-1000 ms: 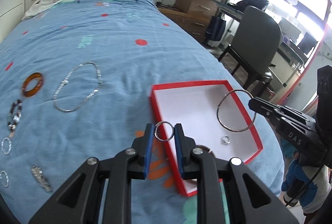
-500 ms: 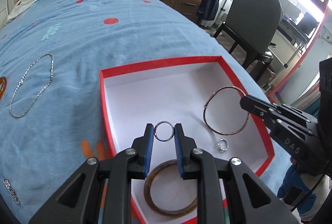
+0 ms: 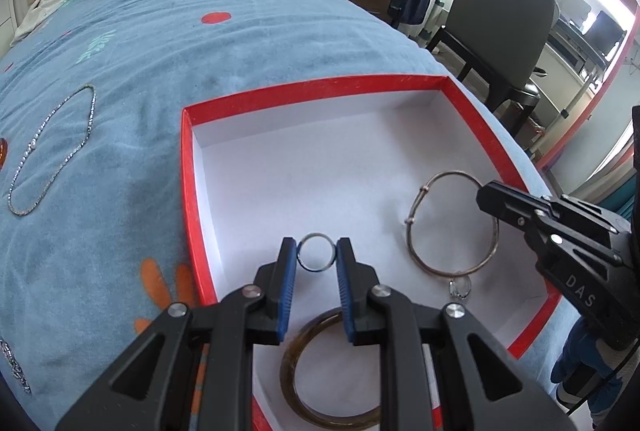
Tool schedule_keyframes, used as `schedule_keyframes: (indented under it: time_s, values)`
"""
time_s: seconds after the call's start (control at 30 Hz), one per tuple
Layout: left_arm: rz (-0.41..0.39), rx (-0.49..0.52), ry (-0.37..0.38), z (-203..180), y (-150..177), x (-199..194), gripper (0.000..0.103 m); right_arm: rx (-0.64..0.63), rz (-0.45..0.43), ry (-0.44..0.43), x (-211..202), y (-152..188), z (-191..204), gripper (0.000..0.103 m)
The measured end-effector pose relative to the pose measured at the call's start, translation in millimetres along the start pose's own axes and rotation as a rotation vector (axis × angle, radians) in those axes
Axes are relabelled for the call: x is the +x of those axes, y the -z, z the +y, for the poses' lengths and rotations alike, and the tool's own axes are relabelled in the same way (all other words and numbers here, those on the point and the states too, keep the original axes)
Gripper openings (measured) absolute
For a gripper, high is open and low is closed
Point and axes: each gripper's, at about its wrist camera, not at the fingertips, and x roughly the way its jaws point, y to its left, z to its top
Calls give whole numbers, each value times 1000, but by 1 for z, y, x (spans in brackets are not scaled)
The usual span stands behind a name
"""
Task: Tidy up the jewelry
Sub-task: 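Open the right tool to release the bangle while the left tool releases the ring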
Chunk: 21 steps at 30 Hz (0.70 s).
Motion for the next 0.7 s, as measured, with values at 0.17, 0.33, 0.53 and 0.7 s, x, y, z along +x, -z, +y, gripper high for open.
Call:
schedule_keyframes:
  time_s: [0.17, 0.33, 0.53, 0.7]
  values:
    - [0, -8, -11, 2, -1, 0, 19, -25, 11, 16, 2, 2, 5, 4]
    - [2, -2, -3, 2, -1, -1, 20, -16, 12, 21, 0, 2, 4, 7]
    - [6, 1, 8, 3, -3, -6, 31, -16, -15, 21, -16, -1, 5, 25]
    - [-3, 9, 14, -1, -5, -18, 35, -14, -52, 32, -39, -5, 7, 29]
